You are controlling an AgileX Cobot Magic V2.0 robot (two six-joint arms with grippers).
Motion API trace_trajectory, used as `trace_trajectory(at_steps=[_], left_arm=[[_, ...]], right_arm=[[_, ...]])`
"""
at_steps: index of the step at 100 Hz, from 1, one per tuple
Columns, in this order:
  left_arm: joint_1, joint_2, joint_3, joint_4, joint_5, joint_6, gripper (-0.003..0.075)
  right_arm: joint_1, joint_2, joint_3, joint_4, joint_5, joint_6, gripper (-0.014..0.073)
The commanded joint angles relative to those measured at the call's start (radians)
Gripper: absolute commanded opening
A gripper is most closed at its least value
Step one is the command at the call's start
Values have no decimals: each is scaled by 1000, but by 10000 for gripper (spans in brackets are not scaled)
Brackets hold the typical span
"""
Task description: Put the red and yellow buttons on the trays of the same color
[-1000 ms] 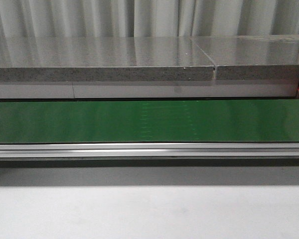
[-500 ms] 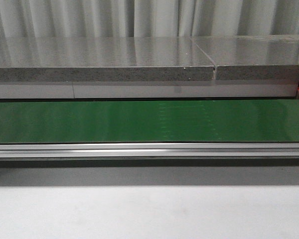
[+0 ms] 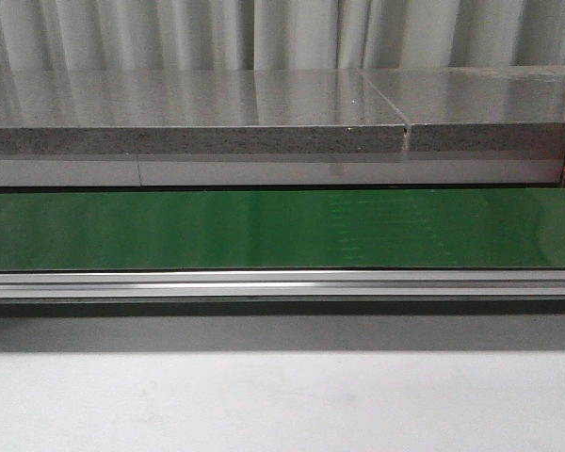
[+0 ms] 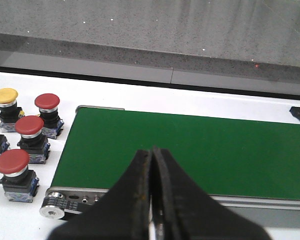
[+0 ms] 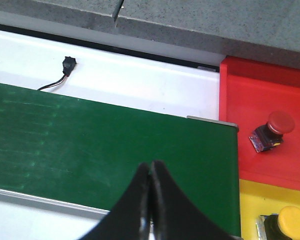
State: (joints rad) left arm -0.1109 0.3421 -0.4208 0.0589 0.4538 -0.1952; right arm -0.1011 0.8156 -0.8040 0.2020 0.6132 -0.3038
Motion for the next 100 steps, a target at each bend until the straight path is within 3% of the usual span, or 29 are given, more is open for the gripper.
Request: trace_trajectory(at_steps=[1, 64, 71, 83, 90, 100], left_arm=[[-7, 7, -29, -3, -75, 1, -19], [-7, 9, -29, 1, -67, 1, 8], [-7, 9, -29, 2, -67, 1, 111], [-7, 9, -29, 2, -67, 1, 445], [-6, 9, -29, 2, -67, 1, 601], [-6, 9, -29, 7, -64, 1, 674]], right_arm=[[1, -6, -23, 10, -54, -11, -67], [1, -6, -23, 10, -54, -11, -67], [1, -6, -23, 10, -54, -11, -67], [1, -6, -23, 10, -54, -11, -67], [1, -6, -23, 10, -54, -11, -67], [1, -6, -23, 10, -54, -11, -67]])
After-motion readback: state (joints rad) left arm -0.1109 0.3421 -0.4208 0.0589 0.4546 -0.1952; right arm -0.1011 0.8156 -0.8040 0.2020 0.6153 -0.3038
